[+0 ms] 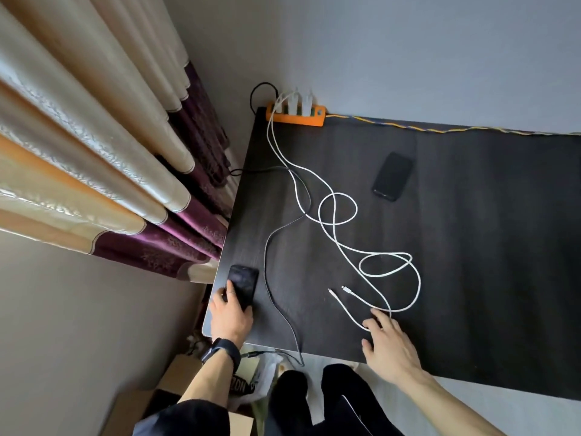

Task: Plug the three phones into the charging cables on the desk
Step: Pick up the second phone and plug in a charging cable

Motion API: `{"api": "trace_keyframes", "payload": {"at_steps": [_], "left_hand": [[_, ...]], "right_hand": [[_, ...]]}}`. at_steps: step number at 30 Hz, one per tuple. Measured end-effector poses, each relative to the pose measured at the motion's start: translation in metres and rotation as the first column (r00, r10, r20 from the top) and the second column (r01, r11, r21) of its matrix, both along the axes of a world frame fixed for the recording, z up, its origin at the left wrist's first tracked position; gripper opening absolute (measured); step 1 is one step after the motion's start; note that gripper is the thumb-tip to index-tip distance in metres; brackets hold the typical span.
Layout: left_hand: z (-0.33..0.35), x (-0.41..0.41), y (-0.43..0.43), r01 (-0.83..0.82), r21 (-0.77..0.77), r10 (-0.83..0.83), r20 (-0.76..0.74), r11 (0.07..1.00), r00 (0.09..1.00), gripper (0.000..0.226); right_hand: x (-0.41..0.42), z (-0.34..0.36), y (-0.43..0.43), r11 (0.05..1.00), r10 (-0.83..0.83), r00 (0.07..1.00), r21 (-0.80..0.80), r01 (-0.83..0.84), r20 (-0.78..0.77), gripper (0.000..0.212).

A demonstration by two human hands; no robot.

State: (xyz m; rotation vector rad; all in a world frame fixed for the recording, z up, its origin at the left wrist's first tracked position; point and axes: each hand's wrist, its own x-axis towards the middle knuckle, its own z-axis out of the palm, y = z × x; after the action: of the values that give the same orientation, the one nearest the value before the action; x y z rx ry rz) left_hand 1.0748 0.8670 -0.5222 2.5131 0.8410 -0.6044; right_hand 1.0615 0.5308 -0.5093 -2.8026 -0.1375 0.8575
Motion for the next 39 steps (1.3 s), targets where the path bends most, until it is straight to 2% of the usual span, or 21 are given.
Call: {"api": "trace_keyframes", "payload": {"at_steps": [5,9,12,17,19,22,24,28,35,39], "left_hand": [[0.011,-0.001,-0.009,0.069,0.054,-0.065,-0.080,0.996,0.995,0.081],[0.026,0.003,-0.024,0.049,0.077,-0.041,-0.099,0.996,0.994,0.067],[0.041,0.023,-0.051,0.097,0.064,-0.095,-0.032,0.993,0.995,0.055],[0.072,0.092,-0.123,0.289,-0.001,-0.285,0.164,0.957,0.945,0.059],[0.082,0.121,-0.155,0.365,-0.016,-0.352,0.233,0.931,0.907,0.061],[0.084,0.164,-0.200,0.446,-0.073,-0.412,0.273,0.892,0.869,0.062],[0.075,0.195,-0.225,0.507,-0.084,-0.474,0.252,0.858,0.844,0.064],[0.050,0.250,-0.262,0.528,-0.113,-0.509,0.159,0.842,0.846,0.072],[0.006,0.331,-0.300,0.485,-0.045,-0.477,0.125,0.873,0.870,0.086],[-0.005,0.342,-0.313,0.542,0.040,-0.542,0.135,0.839,0.829,0.080]], "right_hand": [[0.009,0.009,-0.010,0.996,0.050,0.998,0.076,-0.047,-0.026,0.047],[0.014,0.025,-0.024,0.975,0.002,0.998,0.220,-0.015,0.059,0.041],[0.026,0.042,-0.039,0.941,-0.105,0.984,0.335,0.052,0.142,0.035],[0.063,0.057,-0.080,0.881,-0.334,0.910,0.426,0.208,0.245,0.029],[0.078,0.050,-0.097,0.886,-0.372,0.895,0.382,0.264,0.246,0.033],[0.101,0.031,-0.118,0.906,-0.390,0.909,0.236,0.350,0.149,0.047],[0.113,0.014,-0.130,0.918,-0.387,0.920,0.117,0.378,0.066,0.057],[0.119,-0.013,-0.136,0.937,-0.346,0.937,-0.062,0.343,-0.051,0.071],[0.119,-0.029,-0.134,0.937,-0.345,0.936,-0.079,0.340,-0.063,0.071],[0.114,-0.033,-0.138,0.932,-0.359,0.931,-0.072,0.354,-0.070,0.071]]}}
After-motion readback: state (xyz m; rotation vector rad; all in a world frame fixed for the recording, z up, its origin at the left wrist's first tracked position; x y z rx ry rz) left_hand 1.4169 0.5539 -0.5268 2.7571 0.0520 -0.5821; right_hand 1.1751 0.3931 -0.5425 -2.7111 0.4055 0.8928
